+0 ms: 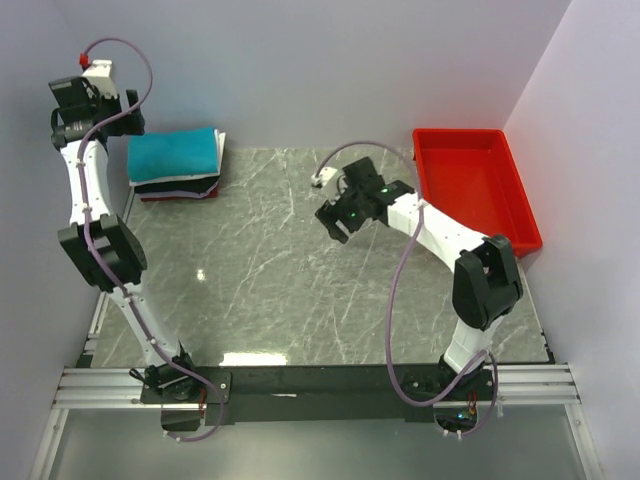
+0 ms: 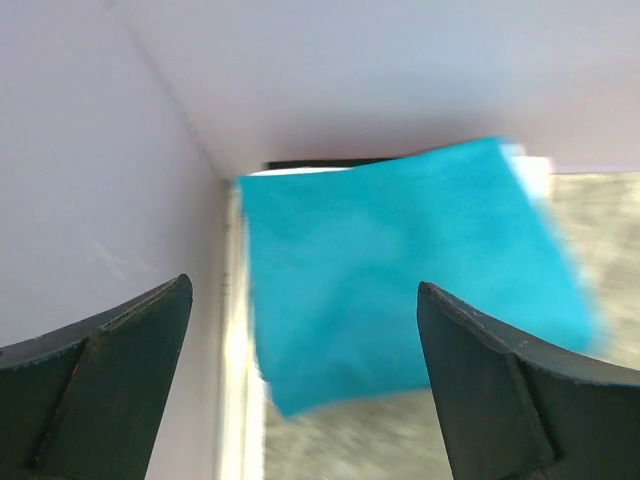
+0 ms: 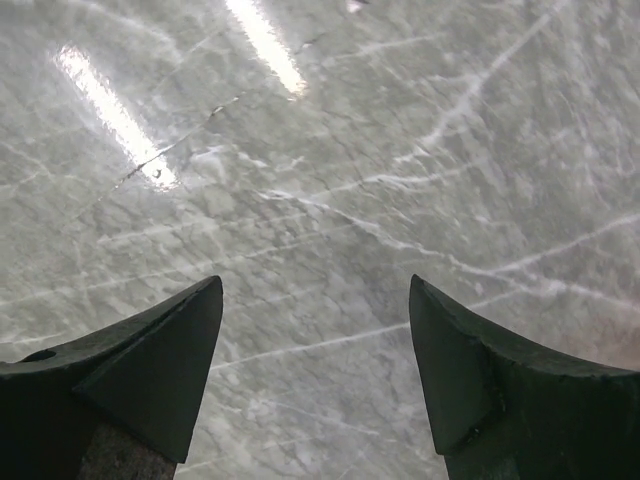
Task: Fold and stack the t-shirts
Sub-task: Reset both grippers
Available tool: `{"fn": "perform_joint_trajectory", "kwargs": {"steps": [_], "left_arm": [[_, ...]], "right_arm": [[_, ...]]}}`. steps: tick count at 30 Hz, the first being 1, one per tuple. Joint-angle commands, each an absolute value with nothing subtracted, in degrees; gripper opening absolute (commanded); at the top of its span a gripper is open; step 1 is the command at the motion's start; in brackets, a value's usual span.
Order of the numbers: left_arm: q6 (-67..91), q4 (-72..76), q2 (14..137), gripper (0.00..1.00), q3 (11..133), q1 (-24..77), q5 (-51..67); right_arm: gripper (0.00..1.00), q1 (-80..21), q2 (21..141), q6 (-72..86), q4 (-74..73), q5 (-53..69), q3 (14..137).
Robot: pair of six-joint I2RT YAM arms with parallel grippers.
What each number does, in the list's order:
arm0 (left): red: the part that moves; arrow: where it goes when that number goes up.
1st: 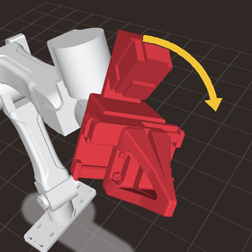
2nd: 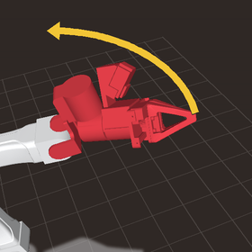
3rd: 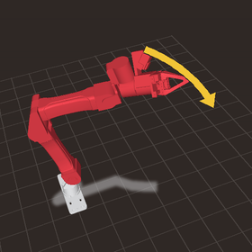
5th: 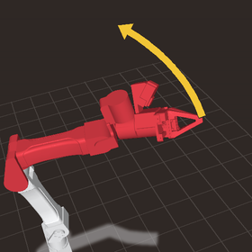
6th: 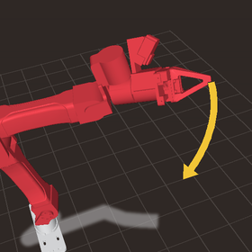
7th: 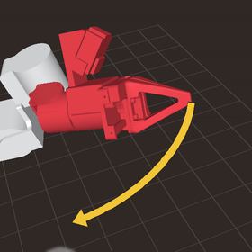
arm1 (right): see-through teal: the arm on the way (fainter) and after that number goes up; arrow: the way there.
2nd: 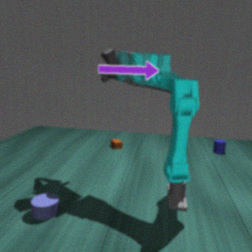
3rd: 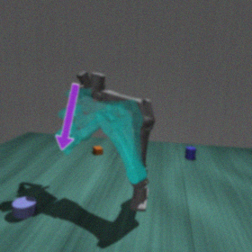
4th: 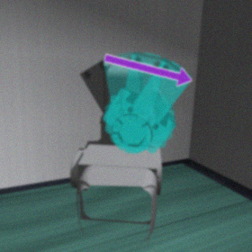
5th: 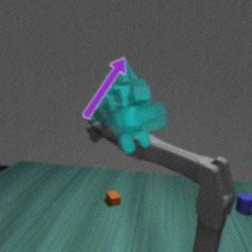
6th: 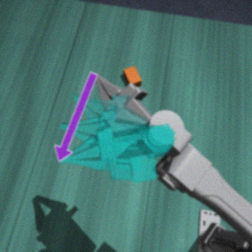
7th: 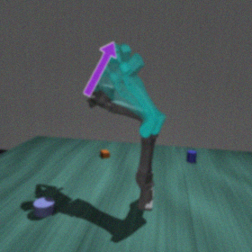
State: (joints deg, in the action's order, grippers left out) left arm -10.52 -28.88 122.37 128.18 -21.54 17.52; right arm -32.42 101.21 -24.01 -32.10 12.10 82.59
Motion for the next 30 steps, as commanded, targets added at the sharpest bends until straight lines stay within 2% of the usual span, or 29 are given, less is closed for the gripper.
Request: {"fn": "perform_joint_trajectory", "kwargs": {"steps": [1,7,12,16,22,23,30], "left_arm": [[-6.2,-32.9,113.4,1.00,126.2,-18.2,21.8],[-4.1,-39.5,102.1,0.99,117.5,-10.7,21.5],[-0.4,-41.2,92.9,1.00,100.8,-3.3,20.6],[4.3,-39.3,82.5,0.99,83.3,-0.5,21.1],[4.7,-37.6,69.5,0.99,66.4,1.9,19.8],[4.9,-38.5,66.5,0.99,59.7,2.3,18.5],[4.4,-38.9,59.2,1.00,54.6,2.2,18.5]], "right_arm": [[0.82,-26.7,95.6,-18.3,-30.9,18.8,84.6],[0.85,-17.3,88.9,-10.8,-30.4,25.5,83.6],[0.87,-10.5,81.2,-8.3,-32.6,28.2,78.4],[0.87,-7.8,75.2,-8.0,-34.0,28.6,69.4],[0.88,-7.5,65.0,-7.0,-33.1,28.5,55.6],[0.88,-7.6,60.0,-7.0,-32.0,28.6,51.0],[0.89,-7.5,54.2,-7.6,-32.5,28.7,47.5]]}}
